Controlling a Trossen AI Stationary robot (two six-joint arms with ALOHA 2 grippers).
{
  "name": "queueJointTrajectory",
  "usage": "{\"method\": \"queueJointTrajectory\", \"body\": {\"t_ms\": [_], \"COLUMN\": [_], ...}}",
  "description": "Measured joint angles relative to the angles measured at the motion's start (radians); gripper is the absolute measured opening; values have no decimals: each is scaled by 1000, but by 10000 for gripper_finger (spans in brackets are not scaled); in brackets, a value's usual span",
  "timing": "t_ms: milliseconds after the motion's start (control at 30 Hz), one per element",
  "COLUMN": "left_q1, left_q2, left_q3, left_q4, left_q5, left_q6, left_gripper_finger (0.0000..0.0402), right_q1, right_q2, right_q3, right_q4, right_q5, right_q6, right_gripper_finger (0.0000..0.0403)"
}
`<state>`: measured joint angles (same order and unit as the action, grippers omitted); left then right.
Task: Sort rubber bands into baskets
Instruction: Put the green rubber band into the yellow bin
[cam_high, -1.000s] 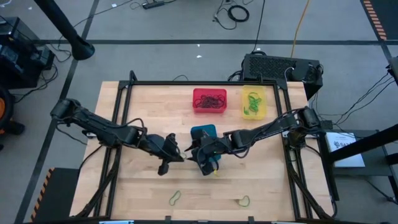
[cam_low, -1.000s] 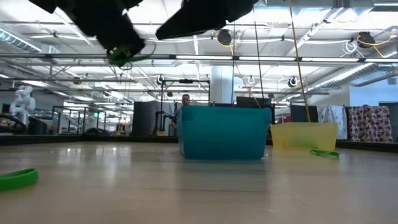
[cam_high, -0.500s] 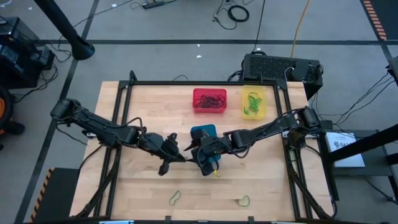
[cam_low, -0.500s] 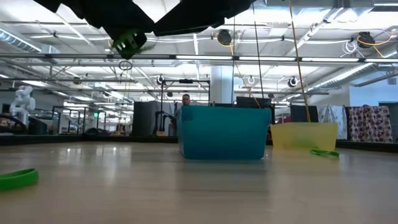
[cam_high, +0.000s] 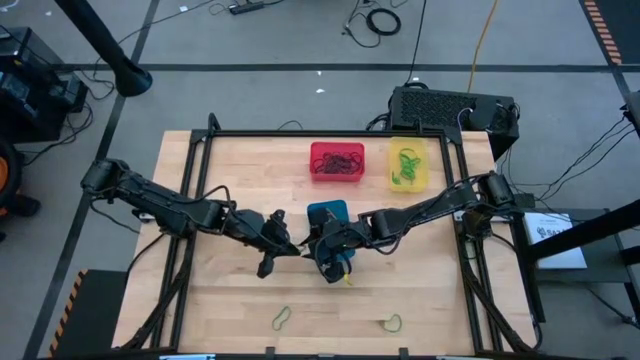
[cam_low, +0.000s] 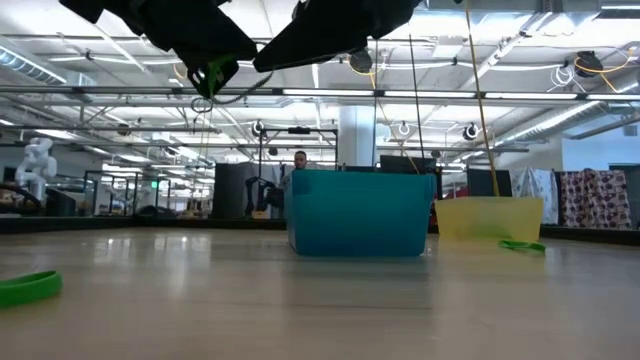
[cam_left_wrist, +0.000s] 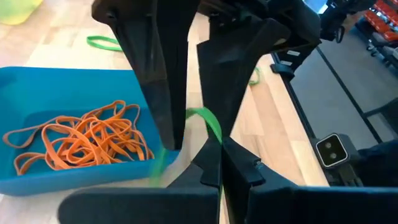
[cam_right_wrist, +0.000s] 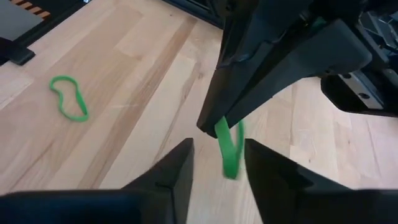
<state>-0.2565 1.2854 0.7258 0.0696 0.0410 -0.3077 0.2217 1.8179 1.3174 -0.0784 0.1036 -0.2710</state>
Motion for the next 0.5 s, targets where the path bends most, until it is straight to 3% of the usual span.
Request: {"method": "queueJointTrajectory", "body": {"t_ms": [267,500], "left_q1": [-1,-1], "left_q2": [0,0], "left_q3": [0,0], "left_q4": [1,-4], "left_q5": [-24,-49], "left_q6": [-1,-2], "left_gripper_finger": [40,113], "right_q1": [0,-1], "right_q2": [0,0], "right_q3": [0,0], "right_q4": [-1,-11], "right_q5": [1,12], "right_q6": [-3,22], "right_gripper_finger": [17,3]}}
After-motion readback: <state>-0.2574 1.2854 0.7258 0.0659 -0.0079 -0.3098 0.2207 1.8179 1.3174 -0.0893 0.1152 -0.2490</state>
